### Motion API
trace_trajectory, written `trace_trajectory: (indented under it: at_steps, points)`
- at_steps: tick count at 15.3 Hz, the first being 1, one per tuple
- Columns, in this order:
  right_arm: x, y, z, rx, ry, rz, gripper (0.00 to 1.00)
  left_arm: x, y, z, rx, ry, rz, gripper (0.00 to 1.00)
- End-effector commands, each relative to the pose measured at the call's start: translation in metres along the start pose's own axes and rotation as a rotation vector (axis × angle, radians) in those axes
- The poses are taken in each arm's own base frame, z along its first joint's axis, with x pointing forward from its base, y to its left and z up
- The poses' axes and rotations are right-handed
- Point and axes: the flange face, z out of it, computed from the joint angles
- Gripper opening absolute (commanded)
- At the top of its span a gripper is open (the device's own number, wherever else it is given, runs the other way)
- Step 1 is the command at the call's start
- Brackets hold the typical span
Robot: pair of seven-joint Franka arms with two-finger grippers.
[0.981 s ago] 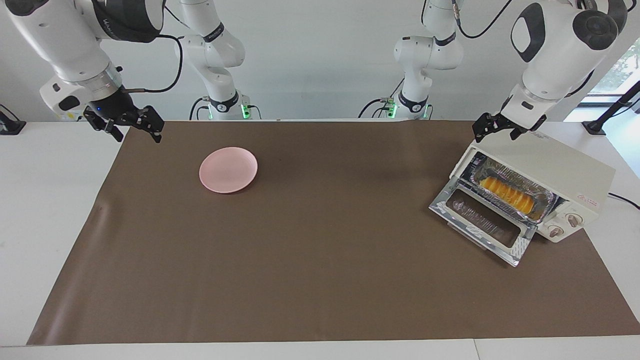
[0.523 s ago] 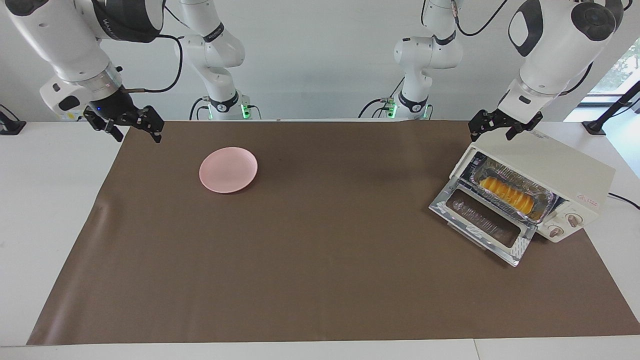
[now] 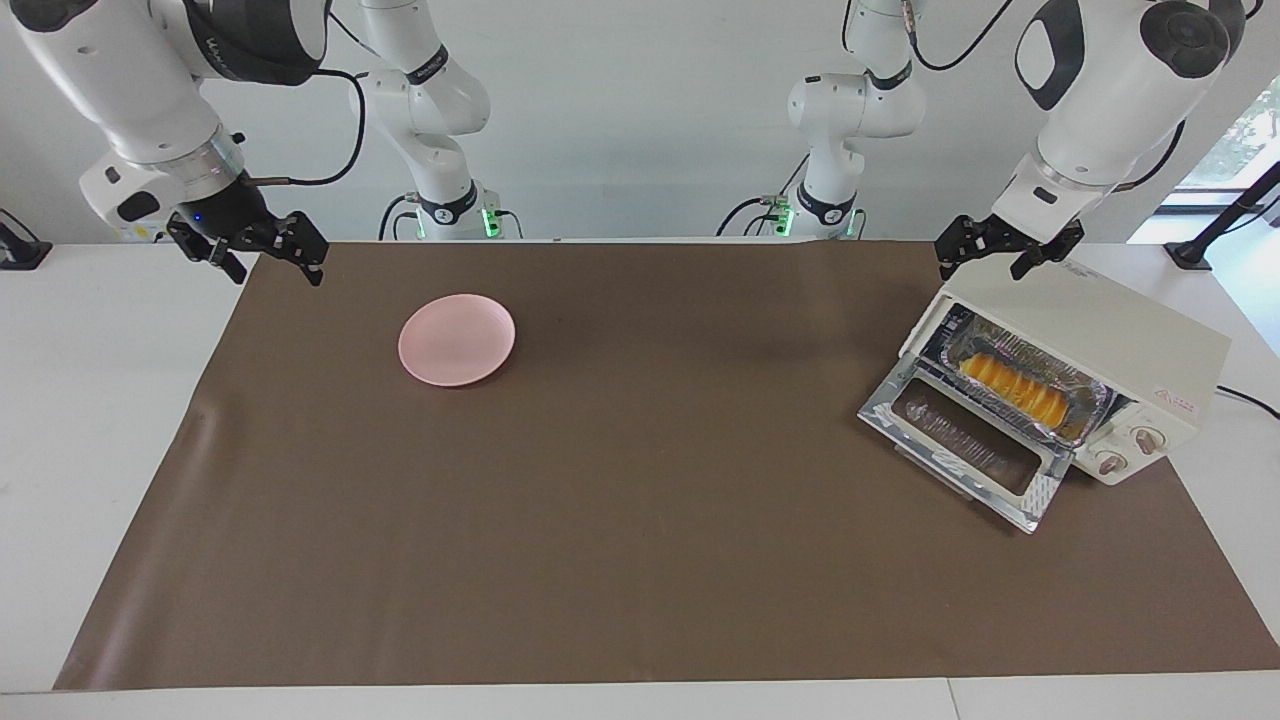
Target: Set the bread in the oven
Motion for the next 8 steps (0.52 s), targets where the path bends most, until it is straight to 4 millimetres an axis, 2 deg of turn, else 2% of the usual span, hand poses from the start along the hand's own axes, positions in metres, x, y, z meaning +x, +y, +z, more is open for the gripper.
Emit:
trace_trajectory:
  at_steps: [1,8]
  points:
    - [-0.0055,0.0006,-0.0014,-0.008,-0.007,-0.005,1.00,-0.0037,-0.0011,0.0003,-0.017,0.019,0.016,1.00]
    - [-0.0055,0.0006,-0.0014,-0.008,-0.007,-0.005,1.00,-0.0034,-0.0018,0.0014,-0.019,0.019,0.016,1.00]
